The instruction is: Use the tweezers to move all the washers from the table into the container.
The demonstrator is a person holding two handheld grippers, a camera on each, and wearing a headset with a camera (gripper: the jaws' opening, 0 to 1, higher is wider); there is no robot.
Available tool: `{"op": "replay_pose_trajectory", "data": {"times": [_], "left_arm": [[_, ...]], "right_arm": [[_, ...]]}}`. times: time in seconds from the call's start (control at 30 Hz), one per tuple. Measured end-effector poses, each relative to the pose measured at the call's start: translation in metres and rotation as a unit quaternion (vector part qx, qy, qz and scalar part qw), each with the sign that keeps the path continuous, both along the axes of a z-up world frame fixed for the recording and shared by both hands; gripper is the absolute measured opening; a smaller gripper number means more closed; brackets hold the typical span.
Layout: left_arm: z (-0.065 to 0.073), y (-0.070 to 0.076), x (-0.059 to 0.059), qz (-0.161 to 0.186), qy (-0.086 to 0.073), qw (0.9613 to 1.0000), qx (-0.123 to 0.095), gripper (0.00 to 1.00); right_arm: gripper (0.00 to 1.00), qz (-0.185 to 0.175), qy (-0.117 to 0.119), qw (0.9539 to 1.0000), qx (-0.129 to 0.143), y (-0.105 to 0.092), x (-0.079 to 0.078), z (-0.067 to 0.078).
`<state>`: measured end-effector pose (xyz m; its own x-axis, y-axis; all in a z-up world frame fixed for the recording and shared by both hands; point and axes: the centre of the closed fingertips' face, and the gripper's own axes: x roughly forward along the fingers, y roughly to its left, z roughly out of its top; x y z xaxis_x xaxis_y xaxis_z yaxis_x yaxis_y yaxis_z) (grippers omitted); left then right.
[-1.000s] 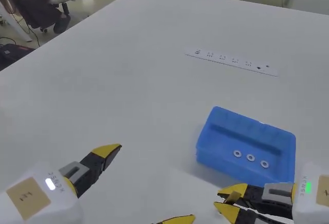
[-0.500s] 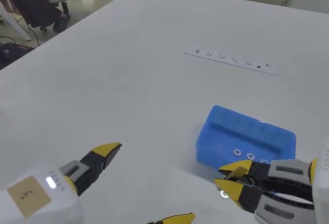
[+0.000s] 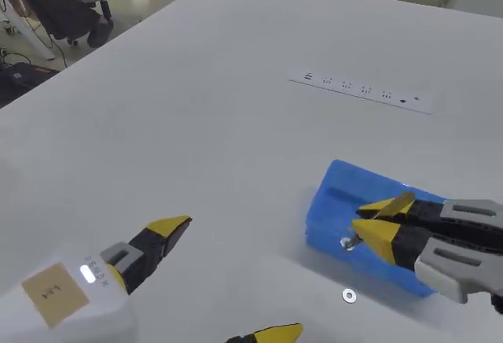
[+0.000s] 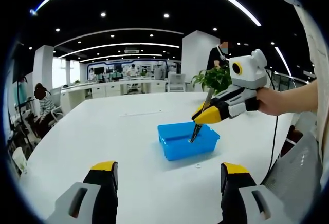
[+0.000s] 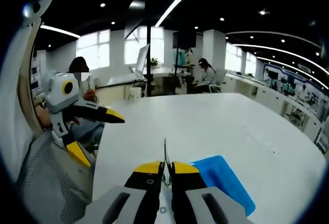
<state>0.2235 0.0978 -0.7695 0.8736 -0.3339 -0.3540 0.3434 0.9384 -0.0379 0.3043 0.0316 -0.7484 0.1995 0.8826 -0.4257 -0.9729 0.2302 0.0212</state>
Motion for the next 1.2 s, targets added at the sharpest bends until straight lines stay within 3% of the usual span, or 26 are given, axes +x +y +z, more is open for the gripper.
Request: {"op": "replay_pose_trajectory", "data": {"times": [0.07,0.2,0.47,0.7,0.97,1.2], "left_arm": [[0.0,0.0,0.0,0.001,0.0,1.0,0.003,0.84],[-0.001,0.001,0.0,0.001,0.0,1.0,0.005,0.84],[0.0,0.002,0.001,0.003,0.0,1.0,0.006,0.84],[0.0,0.002,0.001,0.001,0.001,1.0,0.007,0.83],[-0.001,0.002,0.0,-0.001,0.003,1.0,0.009,0.83],[-0.001,0.002,0.0,-0.001,0.003,1.0,0.009,0.83]], "right_arm": [[0.03,-0.011,0.042,0.9986,0.03,0.002,0.008,0.003],[0.03,-0.014,0.071,0.9963,0.047,0.002,0.019,0.001],[0.03,-0.039,0.096,0.994,0.033,-0.001,0.045,-0.01],[0.03,-0.075,0.142,0.9867,0.023,-0.003,0.064,-0.028],[0.03,-0.101,0.16,0.9818,0.012,-0.005,0.081,-0.048],[0.03,-0.095,0.151,0.9838,-0.013,-0.003,0.083,-0.062]]}}
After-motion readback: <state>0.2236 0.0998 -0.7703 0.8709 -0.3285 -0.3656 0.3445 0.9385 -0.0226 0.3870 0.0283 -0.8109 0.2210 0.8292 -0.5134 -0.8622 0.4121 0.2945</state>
